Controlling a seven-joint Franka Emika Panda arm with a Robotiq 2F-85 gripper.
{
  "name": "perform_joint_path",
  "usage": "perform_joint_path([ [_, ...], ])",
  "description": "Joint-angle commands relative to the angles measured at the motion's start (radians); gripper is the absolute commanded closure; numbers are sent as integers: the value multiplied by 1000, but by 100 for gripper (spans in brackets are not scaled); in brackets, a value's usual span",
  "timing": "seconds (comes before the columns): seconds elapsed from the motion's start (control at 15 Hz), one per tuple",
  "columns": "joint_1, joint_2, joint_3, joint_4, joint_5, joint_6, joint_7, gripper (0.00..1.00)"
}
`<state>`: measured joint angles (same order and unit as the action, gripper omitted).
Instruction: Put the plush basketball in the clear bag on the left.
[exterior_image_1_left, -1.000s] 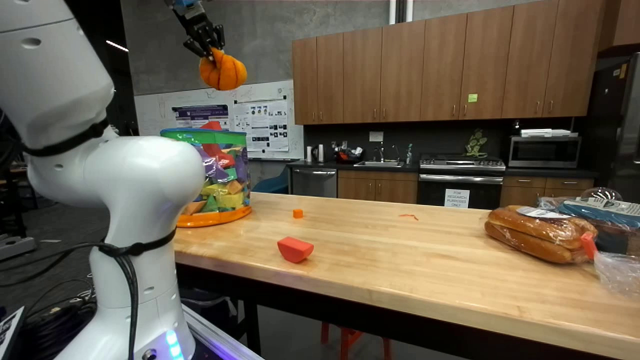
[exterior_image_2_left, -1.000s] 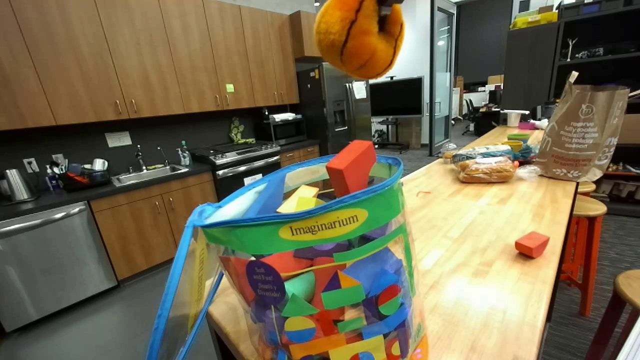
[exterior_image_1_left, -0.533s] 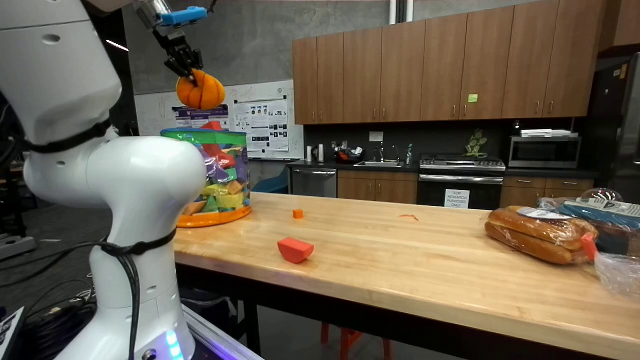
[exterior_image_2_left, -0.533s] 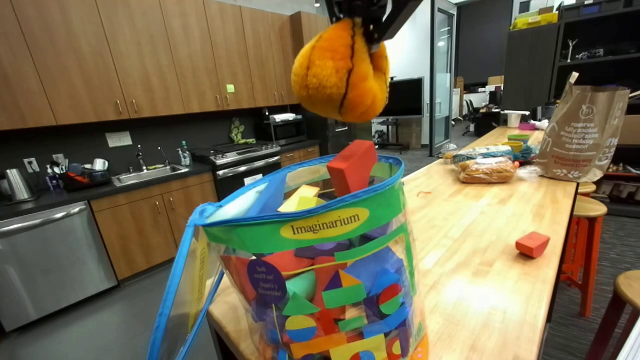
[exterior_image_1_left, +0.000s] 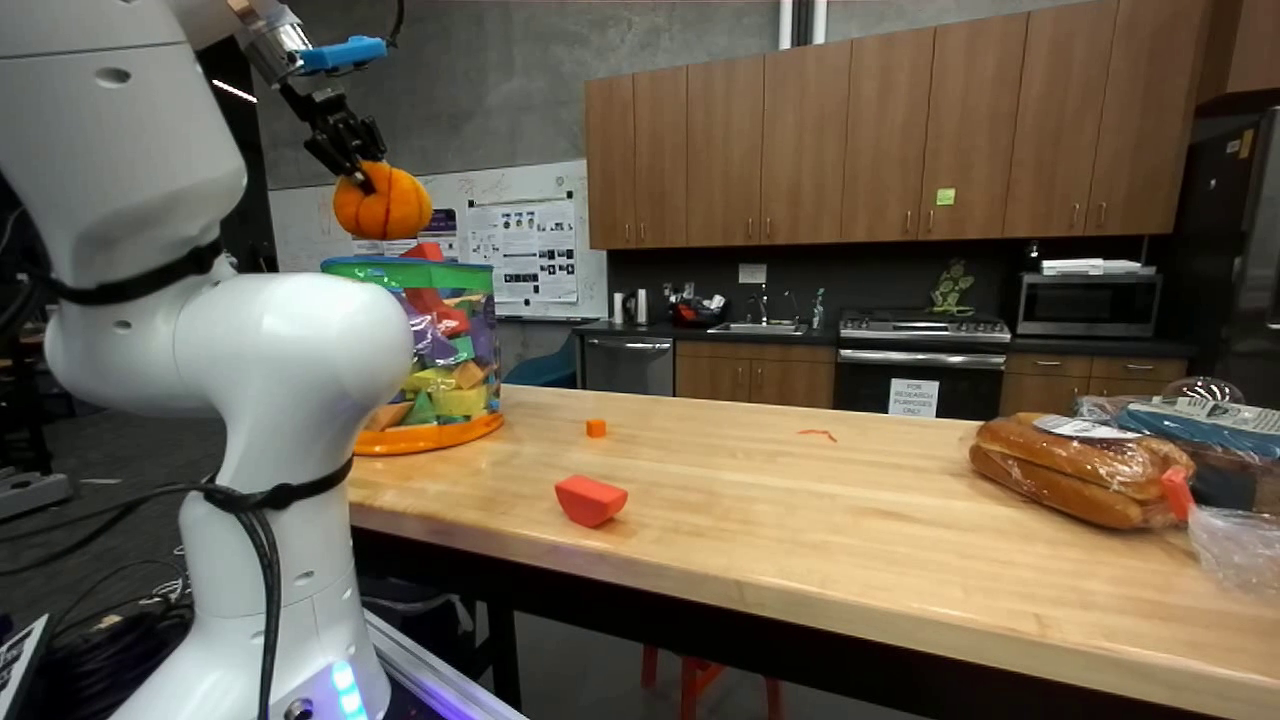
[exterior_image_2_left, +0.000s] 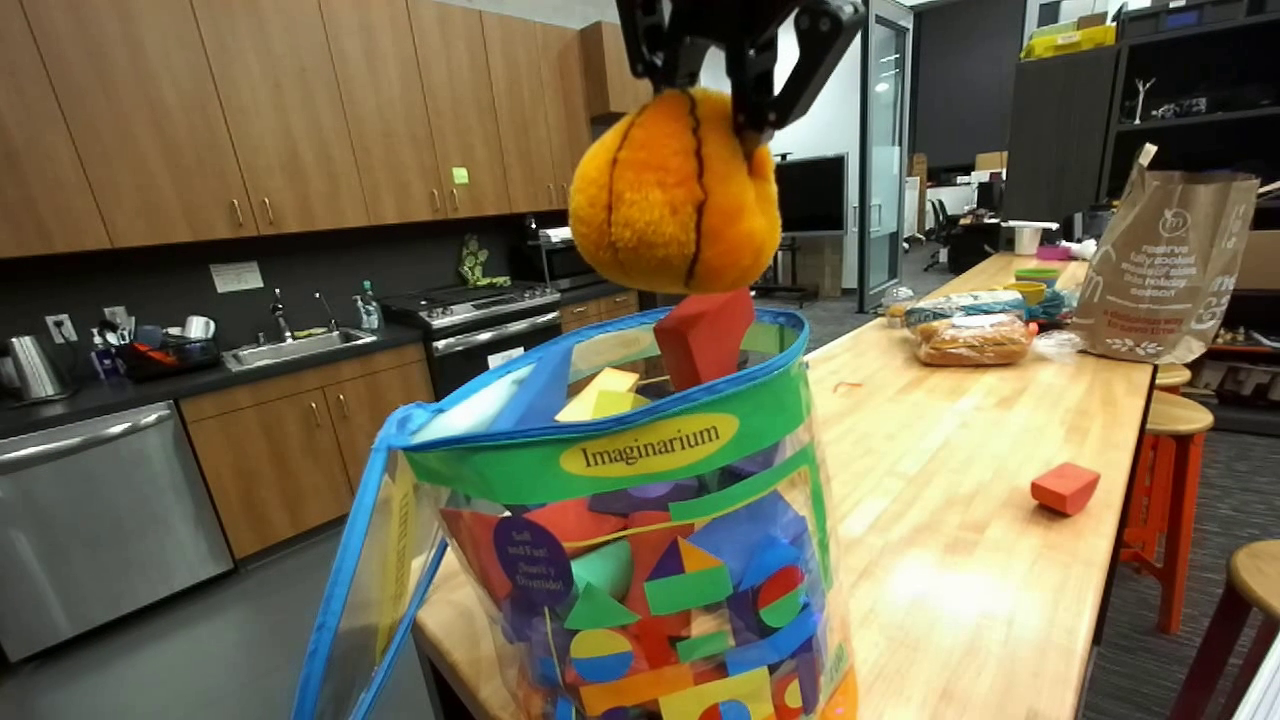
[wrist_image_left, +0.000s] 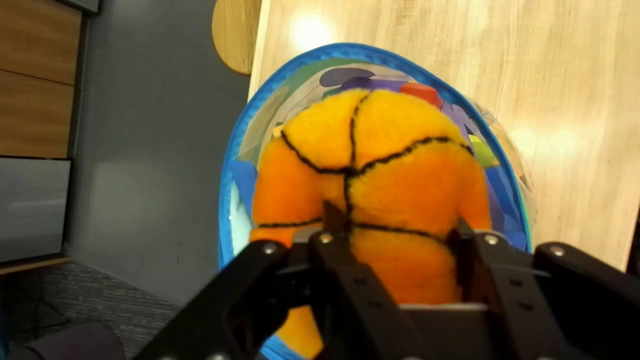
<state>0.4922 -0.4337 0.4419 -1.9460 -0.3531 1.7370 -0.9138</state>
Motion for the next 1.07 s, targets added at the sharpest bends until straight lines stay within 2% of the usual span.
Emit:
perform_joint_path([
  [0.0, 5, 4, -5, 6, -3, -5, 2, 52],
  [0.93, 5, 5, -5, 6, -3, -5, 2, 52],
  [1.0, 10, -12, -16, -21, 13, 12, 6, 27],
])
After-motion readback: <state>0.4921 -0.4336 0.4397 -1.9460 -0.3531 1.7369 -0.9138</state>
